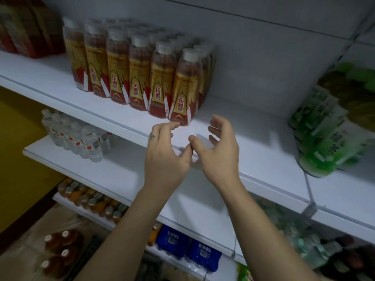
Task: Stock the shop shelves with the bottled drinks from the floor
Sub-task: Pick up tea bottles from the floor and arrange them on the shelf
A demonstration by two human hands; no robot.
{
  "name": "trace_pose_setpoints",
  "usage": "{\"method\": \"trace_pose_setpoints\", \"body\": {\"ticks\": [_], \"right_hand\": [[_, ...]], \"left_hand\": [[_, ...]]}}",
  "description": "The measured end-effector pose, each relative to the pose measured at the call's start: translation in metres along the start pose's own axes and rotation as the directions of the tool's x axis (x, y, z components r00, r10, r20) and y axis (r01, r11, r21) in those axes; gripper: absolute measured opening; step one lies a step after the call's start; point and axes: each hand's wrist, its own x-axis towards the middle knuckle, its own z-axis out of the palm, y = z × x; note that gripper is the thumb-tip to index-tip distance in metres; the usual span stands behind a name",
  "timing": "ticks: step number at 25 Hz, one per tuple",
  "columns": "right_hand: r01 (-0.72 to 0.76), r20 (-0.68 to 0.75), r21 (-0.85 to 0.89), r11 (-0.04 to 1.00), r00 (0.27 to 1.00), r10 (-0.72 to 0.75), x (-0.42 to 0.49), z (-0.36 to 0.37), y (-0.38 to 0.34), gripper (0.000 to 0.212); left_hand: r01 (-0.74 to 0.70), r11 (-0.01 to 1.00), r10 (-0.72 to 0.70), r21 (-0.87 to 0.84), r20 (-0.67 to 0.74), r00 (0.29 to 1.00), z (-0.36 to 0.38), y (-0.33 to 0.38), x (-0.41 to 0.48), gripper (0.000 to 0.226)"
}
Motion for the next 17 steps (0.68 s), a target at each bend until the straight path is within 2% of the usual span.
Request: {"method": "trace_pose_setpoints", "body": {"ticks": [4, 8, 11, 17], "right_hand": [[0.046, 0.056, 0.052, 0.998, 0.997, -0.049, -0.066, -0.041, 0.002, 0.056], [0.074, 0.13, 0.02, 0.997, 0.989, -0.076, -0.141, -0.067, 0.012, 0.058], [0.034, 0.217, 0.024, 0.999, 0.976, -0.038, -0.192, -0.063, 0.011, 0.059], [0.063, 0.409, 0.05, 0.997, 0.909, -0.078, -0.276, -0.02, -0.01, 0.06]], "left_hand": [[0.05, 0.998, -0.051, 0.028, 0.053, 0.997, -0.03, 0.037, -0.06, 0.046], [0.047, 0.982, -0.064, 0.185, 0.089, 0.994, -0.063, 0.064, -0.133, 0.045], [0.088, 0.962, -0.113, 0.257, 0.086, 0.99, -0.097, 0.075, -0.175, 0.046], [0.219, 0.901, -0.237, 0.375, 0.002, 0.971, -0.188, 0.061, -0.237, 0.05]]}}
